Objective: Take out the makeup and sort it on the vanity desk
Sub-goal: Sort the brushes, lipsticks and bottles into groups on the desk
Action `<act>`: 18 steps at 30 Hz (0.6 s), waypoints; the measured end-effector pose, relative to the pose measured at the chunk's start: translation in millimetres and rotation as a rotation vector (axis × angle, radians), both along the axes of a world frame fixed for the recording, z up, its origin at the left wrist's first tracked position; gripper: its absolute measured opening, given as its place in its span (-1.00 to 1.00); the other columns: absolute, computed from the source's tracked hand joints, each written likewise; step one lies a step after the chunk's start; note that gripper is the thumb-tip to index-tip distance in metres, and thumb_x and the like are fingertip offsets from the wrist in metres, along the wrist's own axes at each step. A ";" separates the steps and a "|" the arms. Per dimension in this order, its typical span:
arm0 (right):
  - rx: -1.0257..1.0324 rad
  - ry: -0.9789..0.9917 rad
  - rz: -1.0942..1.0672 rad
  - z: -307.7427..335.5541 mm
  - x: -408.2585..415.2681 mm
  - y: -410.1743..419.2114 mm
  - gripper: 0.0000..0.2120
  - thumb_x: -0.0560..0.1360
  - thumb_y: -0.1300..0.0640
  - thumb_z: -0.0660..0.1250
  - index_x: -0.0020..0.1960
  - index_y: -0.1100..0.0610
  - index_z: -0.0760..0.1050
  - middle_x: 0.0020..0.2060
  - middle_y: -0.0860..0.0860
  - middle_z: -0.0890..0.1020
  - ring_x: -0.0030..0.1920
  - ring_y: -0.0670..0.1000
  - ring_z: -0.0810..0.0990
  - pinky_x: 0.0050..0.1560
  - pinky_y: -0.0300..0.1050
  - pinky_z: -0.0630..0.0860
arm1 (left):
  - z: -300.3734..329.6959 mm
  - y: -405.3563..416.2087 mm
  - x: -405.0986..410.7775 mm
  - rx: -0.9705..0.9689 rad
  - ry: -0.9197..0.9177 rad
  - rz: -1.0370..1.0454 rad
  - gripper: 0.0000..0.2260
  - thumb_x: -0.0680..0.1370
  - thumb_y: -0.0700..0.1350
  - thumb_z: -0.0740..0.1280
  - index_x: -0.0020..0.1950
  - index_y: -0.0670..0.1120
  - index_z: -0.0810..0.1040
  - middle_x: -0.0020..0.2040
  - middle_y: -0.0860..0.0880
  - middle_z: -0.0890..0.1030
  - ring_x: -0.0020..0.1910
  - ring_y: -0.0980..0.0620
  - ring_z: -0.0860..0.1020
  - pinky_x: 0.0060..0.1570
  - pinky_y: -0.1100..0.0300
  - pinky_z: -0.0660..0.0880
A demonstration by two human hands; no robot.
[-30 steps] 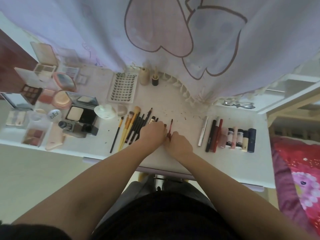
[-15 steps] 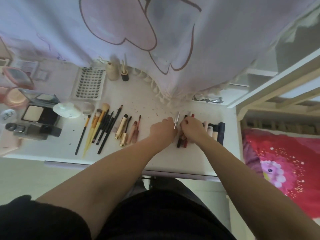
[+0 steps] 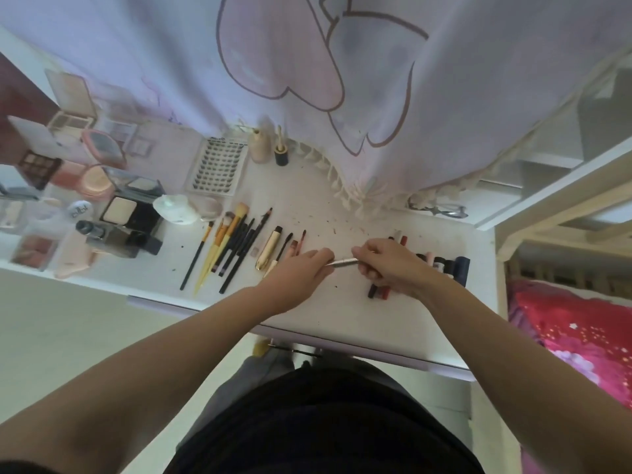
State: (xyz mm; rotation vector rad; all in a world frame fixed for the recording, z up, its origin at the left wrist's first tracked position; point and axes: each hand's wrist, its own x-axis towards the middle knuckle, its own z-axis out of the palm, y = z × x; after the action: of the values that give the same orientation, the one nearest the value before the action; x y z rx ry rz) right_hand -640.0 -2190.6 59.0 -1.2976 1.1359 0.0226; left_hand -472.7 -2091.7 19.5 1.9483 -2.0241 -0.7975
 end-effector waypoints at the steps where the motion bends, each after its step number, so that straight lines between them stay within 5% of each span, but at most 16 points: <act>1: -0.006 -0.043 0.005 0.5 1.2 4.3 -0.81 0.60 0.12 0.20 -0.16 0.16 0.39 -0.39 0.04 0.49 -0.50 -0.13 0.36 -0.54 -0.33 0.27 | 1.0 3.9 4.5 0.004 0.012 0.006 -0.84 0.64 0.00 0.07 0.08 -0.04 0.35 -0.28 0.10 0.36 -0.31 0.02 0.38 -0.26 0.15 0.31; 4: -0.104 -0.059 0.115 1.8 2.7 16.2 -0.94 0.59 0.16 0.21 -0.06 0.11 0.42 -0.31 0.00 0.53 -0.47 -0.21 0.45 -0.49 -0.36 0.36 | 3.0 13.8 15.9 0.042 0.086 0.026 -0.83 0.63 0.02 0.06 0.08 -0.01 0.38 -0.33 0.08 0.39 -0.38 0.03 0.42 -0.43 0.16 0.30; 7: -0.090 -0.037 0.166 3.5 3.3 22.5 -0.95 0.58 0.09 0.23 0.02 0.05 0.43 -0.13 -0.04 0.59 -0.24 -0.21 0.59 -0.33 -0.34 0.49 | 6.1 21.5 26.3 0.060 0.120 0.021 -0.83 0.63 0.03 0.10 0.09 0.00 0.42 -0.33 0.08 0.43 -0.39 0.09 0.42 -0.43 0.22 0.30; 10: -0.046 0.096 0.155 7.8 8.7 28.0 -0.64 0.59 -0.15 0.10 -0.06 0.10 0.50 -0.35 -0.09 0.63 -0.43 -0.17 0.51 -0.42 -0.32 0.41 | 10.4 26.5 34.8 0.042 0.101 0.000 -0.87 0.61 0.06 0.14 0.02 0.05 0.40 -0.37 0.08 0.43 -0.44 0.16 0.39 -0.45 0.31 0.26; 12: -0.109 0.141 0.171 7.4 11.6 30.6 -0.60 0.61 -0.13 0.08 -0.13 0.12 0.53 -0.49 -0.11 0.55 -0.48 -0.15 0.43 -0.44 -0.32 0.35 | 12.8 28.3 39.5 0.028 0.095 0.001 -0.89 0.59 0.10 0.16 -0.03 0.09 0.38 -0.38 0.08 0.43 -0.45 0.18 0.38 -0.44 0.34 0.26; 15: -0.103 0.063 0.146 6.8 12.8 36.3 -0.82 0.57 -0.04 0.24 -0.01 0.06 0.51 -0.28 -0.10 0.63 -0.28 -0.12 0.55 -0.32 -0.28 0.47 | 14.8 29.8 46.8 0.032 0.079 0.001 -0.87 0.59 0.11 0.16 -0.05 0.08 0.38 -0.39 0.08 0.43 -0.44 0.17 0.38 -0.43 0.33 0.26; 18: -0.006 0.076 0.079 10.8 16.6 42.8 -0.68 0.56 -0.16 0.19 0.02 0.07 0.53 -0.26 -0.06 0.65 -0.31 -0.11 0.57 -0.34 -0.28 0.46 | 14.8 32.0 50.3 0.027 0.068 -0.015 -0.86 0.59 0.12 0.15 -0.05 0.08 0.38 -0.39 0.08 0.43 -0.44 0.18 0.38 -0.42 0.34 0.25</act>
State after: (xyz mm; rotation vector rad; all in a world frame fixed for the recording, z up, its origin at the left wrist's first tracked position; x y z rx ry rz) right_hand -623.4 -2147.7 69.9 -1.3564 1.1495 0.1279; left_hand -422.4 -2059.8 34.3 1.8954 -2.0007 -0.8865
